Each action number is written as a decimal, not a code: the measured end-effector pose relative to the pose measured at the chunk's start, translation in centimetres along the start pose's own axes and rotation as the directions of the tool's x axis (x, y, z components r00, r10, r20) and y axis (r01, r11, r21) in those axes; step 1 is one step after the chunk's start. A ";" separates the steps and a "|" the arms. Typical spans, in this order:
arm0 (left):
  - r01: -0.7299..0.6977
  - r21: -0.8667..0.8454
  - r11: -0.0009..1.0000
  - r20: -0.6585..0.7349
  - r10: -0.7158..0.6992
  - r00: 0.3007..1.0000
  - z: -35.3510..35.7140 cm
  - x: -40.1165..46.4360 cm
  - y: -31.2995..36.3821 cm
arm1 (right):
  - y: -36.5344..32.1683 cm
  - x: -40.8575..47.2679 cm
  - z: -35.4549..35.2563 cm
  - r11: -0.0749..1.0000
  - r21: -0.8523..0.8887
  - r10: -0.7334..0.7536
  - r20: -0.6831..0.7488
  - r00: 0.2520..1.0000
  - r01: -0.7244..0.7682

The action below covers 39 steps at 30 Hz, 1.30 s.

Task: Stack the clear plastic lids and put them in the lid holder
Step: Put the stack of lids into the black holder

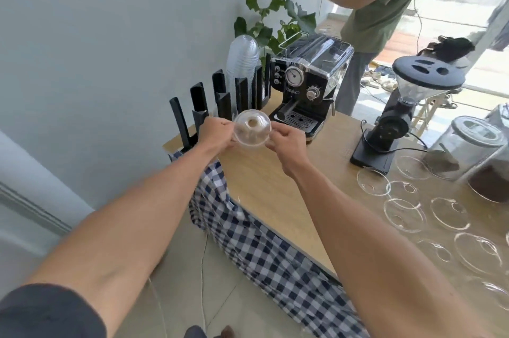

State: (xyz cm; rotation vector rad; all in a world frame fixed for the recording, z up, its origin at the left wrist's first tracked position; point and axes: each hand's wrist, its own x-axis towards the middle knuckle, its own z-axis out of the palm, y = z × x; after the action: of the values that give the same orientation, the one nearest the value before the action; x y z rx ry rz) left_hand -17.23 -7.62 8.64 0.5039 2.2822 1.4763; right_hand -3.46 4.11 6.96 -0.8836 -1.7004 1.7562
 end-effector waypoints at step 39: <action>0.255 0.351 0.901 0.550 -0.419 0.723 -15.0 26.4 -5.1 | 2.6 12.1 20.7 0.758 0.155 0.652 -0.219 0.726 -0.634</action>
State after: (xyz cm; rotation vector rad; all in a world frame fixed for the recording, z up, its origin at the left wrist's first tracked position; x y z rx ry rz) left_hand -47.96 -8.50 6.56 0.5058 1.8890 0.6927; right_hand -26.94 -0.18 3.08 -1.7509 -1.2115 1.9788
